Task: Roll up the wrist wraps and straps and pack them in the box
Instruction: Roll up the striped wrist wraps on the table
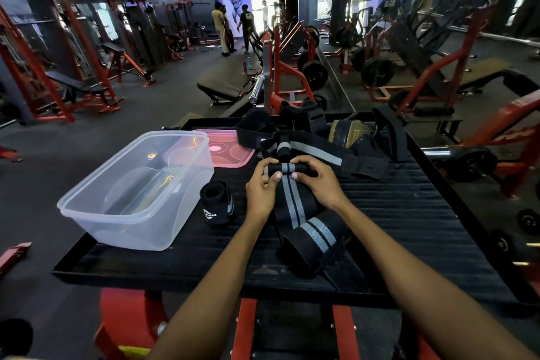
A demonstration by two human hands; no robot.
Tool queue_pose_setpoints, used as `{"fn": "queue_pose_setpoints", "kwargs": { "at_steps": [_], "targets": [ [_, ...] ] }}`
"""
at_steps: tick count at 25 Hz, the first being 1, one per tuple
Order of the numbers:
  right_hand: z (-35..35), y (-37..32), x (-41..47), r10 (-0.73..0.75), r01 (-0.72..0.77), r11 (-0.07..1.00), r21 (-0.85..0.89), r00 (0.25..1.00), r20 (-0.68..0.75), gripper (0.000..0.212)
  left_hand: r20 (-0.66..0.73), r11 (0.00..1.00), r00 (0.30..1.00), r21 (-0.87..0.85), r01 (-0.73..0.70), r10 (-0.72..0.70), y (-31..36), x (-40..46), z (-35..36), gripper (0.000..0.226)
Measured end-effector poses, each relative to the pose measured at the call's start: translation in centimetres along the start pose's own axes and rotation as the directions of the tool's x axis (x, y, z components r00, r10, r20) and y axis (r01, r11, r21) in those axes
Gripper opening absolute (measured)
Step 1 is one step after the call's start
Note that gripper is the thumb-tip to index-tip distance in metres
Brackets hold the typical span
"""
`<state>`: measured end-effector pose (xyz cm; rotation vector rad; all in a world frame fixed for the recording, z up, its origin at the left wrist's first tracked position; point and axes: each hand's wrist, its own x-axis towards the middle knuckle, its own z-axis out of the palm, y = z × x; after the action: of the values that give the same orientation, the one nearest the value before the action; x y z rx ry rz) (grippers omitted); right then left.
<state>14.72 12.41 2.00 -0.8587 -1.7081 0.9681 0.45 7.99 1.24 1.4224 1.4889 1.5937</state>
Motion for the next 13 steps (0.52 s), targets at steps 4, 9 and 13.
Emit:
{"fn": "queue_pose_setpoints", "kwargs": {
  "at_steps": [4, 9, 13],
  "targets": [
    [0.03, 0.01, 0.12, 0.038, -0.036, 0.998, 0.05, 0.998, -0.043, 0.024, 0.012, 1.0, 1.0, -0.024, 0.001, -0.001, 0.55, -0.15, 0.17, 0.029],
    [0.42, -0.51, 0.02, 0.001, 0.0, 1.0, 0.018, 0.999, -0.051, 0.027, 0.008, 0.997, 0.999, -0.073, 0.032, -0.031, 0.14, -0.1, 0.38, 0.019],
    [0.33, -0.86, 0.03, 0.042, -0.041, 0.997, 0.058, 0.999, -0.008, 0.022, 0.002, 0.999, 1.0, -0.038, -0.01, 0.01, 0.0, 0.09, 0.18, 0.018]
  ]
}}
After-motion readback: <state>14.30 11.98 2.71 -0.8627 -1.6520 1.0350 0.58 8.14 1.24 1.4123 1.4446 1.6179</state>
